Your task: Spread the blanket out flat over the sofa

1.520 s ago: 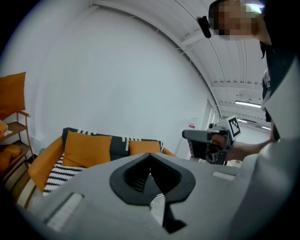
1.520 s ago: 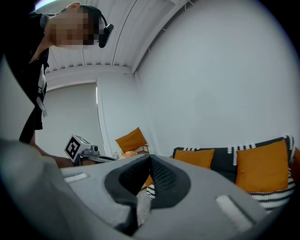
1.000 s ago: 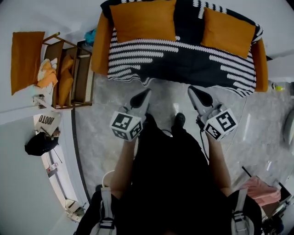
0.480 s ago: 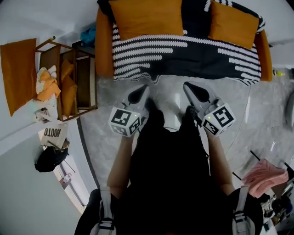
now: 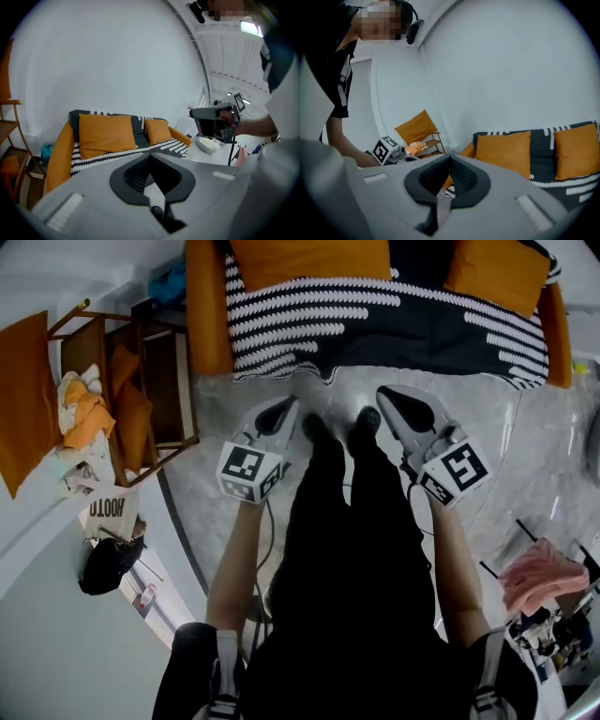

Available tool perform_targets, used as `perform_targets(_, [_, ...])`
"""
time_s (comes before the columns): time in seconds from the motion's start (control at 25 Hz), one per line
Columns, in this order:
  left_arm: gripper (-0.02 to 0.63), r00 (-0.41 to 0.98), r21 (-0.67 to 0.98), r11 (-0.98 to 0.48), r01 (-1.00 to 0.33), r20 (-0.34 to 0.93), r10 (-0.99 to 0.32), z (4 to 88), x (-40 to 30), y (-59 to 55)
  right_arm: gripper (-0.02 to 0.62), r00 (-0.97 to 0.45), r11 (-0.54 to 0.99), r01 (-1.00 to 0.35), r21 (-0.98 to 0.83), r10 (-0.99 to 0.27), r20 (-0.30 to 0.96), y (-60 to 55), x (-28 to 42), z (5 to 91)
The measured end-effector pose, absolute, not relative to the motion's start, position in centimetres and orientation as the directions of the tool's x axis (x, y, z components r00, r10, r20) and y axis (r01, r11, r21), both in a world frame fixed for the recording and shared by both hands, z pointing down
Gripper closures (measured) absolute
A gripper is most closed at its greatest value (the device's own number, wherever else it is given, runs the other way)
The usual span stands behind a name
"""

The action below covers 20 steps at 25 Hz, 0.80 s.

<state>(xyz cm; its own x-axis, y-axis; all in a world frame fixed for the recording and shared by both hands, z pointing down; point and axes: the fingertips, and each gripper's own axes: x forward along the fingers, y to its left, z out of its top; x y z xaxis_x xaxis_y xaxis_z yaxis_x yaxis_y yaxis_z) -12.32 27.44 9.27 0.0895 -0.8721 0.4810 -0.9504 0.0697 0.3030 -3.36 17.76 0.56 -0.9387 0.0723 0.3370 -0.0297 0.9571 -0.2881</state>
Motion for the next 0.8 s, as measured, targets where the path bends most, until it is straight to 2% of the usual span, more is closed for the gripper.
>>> perform_targets(0.32, [0.595,0.071,0.317,0.116,-0.941,0.52,-0.851,17.9,-16.0,28.1,0.594,-0.917,0.961,0.047,-0.274,0.15,0.369,17.5,-7.1,8.3])
perform_targets(0.8, [0.594,-0.018,0.303,0.238,-0.923,0.583,-0.812,31.7,-15.5,27.5,0.594,-0.863,0.94,0.138,-0.313,0.269,0.428,17.5,-10.2,22.7])
